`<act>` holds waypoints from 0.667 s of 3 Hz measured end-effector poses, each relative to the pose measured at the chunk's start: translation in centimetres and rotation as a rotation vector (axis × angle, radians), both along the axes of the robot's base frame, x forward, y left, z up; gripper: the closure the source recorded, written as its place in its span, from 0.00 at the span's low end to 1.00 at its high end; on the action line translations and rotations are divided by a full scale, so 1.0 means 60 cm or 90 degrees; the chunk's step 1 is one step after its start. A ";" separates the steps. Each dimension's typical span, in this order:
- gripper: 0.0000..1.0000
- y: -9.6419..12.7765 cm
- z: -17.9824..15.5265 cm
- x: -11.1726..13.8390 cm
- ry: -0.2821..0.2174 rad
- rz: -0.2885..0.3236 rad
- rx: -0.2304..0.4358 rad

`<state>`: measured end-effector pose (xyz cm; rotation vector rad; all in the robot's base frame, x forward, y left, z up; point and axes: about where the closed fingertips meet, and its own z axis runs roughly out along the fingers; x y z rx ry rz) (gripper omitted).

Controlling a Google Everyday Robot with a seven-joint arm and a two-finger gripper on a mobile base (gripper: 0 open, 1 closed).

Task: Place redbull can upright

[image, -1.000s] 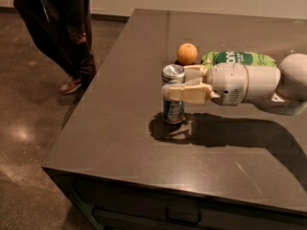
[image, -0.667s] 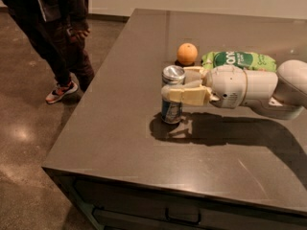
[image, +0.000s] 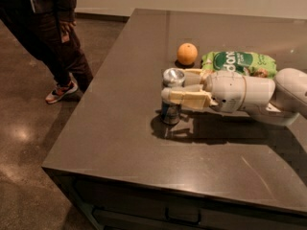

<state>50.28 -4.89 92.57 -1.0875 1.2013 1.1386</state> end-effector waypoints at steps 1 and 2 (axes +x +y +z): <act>0.00 0.000 -0.002 -0.003 -0.012 0.000 0.000; 0.00 0.001 -0.002 -0.003 -0.014 0.000 -0.001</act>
Offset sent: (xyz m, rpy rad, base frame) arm -0.0015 0.0002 -0.0014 -0.0007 -0.0180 -0.0004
